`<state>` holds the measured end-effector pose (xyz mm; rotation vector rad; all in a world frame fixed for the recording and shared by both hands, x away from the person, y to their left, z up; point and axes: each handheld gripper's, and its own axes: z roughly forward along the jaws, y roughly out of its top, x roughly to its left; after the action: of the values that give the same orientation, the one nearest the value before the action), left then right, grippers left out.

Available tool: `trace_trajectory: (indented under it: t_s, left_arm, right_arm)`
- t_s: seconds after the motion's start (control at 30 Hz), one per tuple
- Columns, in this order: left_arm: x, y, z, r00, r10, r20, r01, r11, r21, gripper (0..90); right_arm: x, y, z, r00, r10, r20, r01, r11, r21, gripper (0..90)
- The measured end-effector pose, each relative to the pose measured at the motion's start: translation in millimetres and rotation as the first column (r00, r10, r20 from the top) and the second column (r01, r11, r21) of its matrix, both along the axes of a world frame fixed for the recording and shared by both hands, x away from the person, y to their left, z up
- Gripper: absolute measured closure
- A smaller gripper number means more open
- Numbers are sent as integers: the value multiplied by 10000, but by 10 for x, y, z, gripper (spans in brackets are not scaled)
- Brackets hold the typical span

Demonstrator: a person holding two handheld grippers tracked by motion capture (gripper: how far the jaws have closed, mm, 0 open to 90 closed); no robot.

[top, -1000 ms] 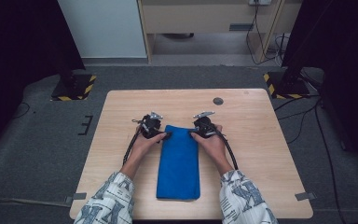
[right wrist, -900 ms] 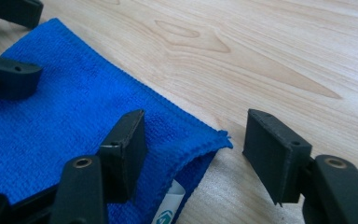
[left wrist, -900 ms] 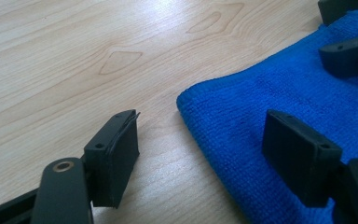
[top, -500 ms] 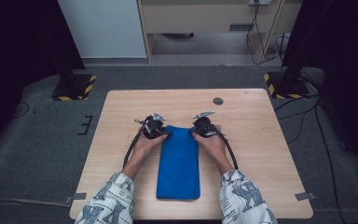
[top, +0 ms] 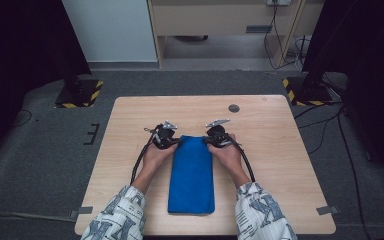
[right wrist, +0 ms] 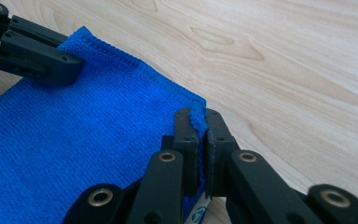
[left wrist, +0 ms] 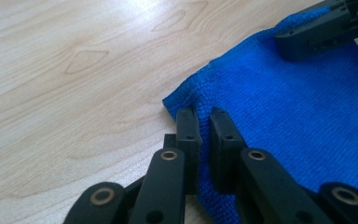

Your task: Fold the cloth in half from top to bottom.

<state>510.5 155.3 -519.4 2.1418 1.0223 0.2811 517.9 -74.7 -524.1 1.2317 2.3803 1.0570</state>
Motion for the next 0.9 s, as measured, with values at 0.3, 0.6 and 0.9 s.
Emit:
trace_trajectory:
  t_s: [0.3, 0.6, 0.9]
  left_arm:
    - [-39, 61, 204, 9986, 316, 428, -281, 9963, -807, 842]
    - [-36, 72, 344, 9972, 347, 655, -288, 9956, -888, 844]
    - [6, 72, 455, 9967, 384, 716, -331, 9967, -741, 849]
  right_arm:
    - [-16, 14, 209, 9990, 172, 418, -176, 9998, 107, 865]
    - [24, 38, 377, 9968, 338, 730, -345, 9994, 80, 866]
    - [30, 15, 468, 9957, 281, 882, -299, 9994, 187, 867]
